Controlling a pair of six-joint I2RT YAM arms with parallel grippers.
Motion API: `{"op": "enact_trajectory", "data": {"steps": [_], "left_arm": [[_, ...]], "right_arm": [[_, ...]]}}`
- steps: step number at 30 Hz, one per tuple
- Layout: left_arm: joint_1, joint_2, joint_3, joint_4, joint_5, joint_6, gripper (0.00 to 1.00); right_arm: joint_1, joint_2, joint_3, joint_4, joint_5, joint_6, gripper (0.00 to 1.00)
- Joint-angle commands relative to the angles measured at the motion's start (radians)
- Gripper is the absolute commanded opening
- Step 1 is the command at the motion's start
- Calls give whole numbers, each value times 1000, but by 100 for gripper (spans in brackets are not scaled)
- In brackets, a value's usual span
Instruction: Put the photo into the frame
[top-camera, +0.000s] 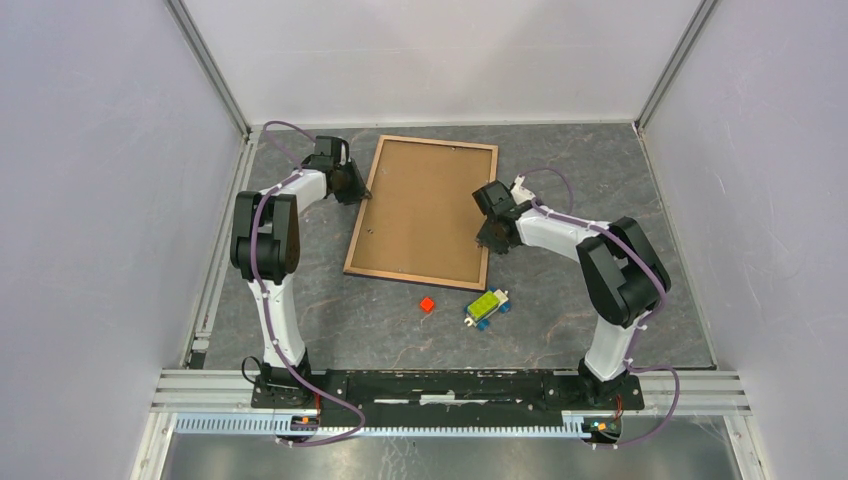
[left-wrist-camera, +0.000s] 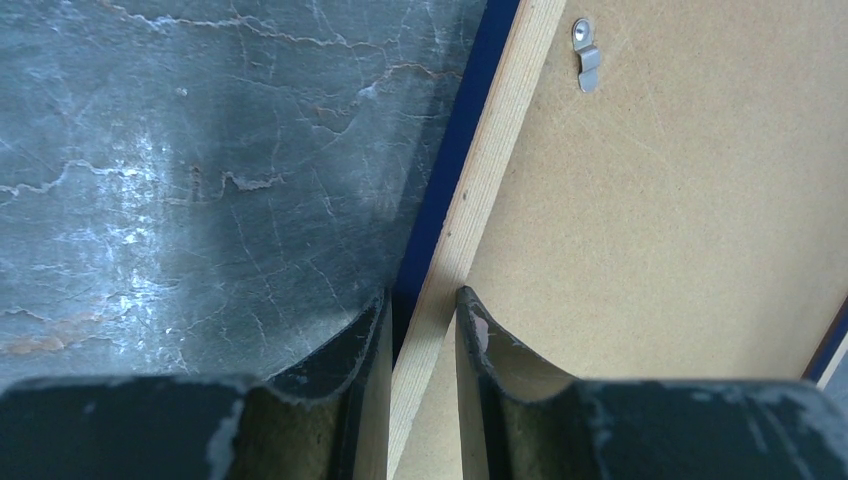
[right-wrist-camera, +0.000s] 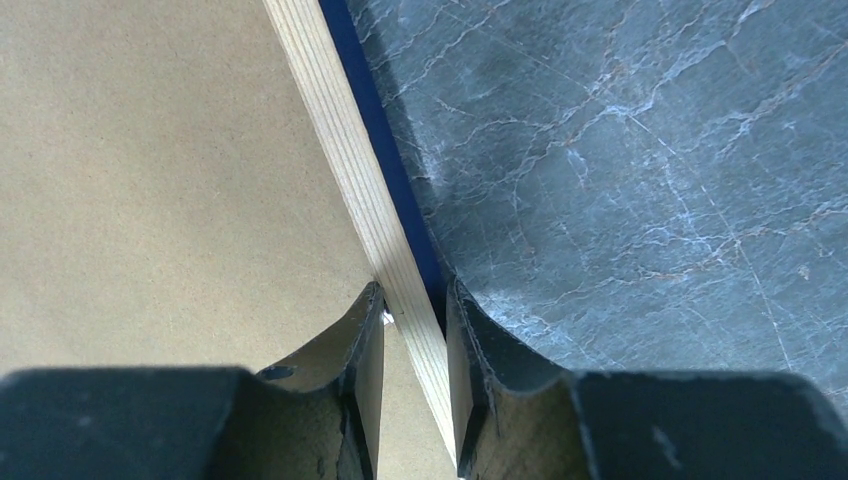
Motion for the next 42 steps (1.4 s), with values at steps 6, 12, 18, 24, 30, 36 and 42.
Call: {"op": "enact_trajectory", "data": {"steps": [6, 12, 18, 24, 30, 36, 42], "left_arm": [[-1, 29, -8, 49, 32, -93, 2], [0, 29, -5, 45, 25, -88, 2], [2, 31, -1, 26, 4, -75, 2], [5, 3, -88, 119, 85, -131, 2], [27, -83, -370, 497, 220, -381, 2], [28, -68, -436, 533, 196, -379, 2], [24, -53, -375, 456, 147, -322, 2]], "right_arm": [[24, -82, -159, 42, -5, -19, 37], [7, -76, -106, 102, 23, -89, 48], [6, 25, 12, 188, 13, -68, 50], [2, 78, 64, 243, 16, -172, 49], [-16, 69, -2, 485, -55, -372, 49], [-34, 93, -22, 546, -183, -512, 49], [-33, 42, -180, 731, -273, -560, 51]]}}
